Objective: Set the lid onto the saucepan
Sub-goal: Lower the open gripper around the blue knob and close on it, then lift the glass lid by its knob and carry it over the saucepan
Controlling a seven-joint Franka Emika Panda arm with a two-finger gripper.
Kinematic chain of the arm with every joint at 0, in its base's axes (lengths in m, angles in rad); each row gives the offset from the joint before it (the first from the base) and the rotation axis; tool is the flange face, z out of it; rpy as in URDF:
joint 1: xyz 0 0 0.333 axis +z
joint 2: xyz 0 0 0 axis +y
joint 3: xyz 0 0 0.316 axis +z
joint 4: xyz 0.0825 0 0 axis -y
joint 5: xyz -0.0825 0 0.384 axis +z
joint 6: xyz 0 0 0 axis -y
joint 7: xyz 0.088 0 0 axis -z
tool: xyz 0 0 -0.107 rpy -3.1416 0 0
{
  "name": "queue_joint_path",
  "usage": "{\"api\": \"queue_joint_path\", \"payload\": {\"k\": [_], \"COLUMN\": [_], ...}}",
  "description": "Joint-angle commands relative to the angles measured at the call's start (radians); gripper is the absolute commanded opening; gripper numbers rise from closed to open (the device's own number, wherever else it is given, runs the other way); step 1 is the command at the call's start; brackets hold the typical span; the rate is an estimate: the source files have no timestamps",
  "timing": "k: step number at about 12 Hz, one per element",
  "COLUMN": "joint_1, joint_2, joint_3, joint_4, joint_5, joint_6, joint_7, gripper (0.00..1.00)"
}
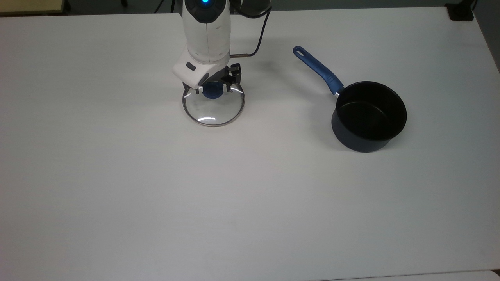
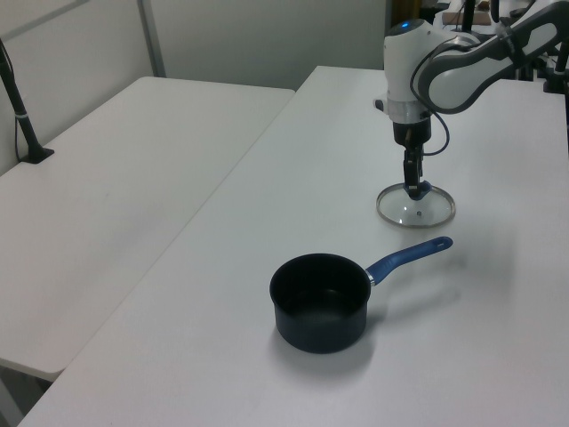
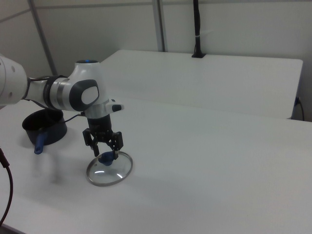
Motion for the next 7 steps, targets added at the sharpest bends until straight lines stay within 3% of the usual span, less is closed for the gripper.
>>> {"api": "queue_joint_path", "payload": {"k": [1,7], "joint_1": [0.007,0.008], "joint_2": [-0.006,-0.008], "joint_3": [0.001,0.001], "joint_4": [-0.024,-0.036], "joint_5": [0.023,0.021], "joint_6": [0.025,0.024], "joint_7": [-0.029,-0.039], "gripper": [0.74,0.74]}}
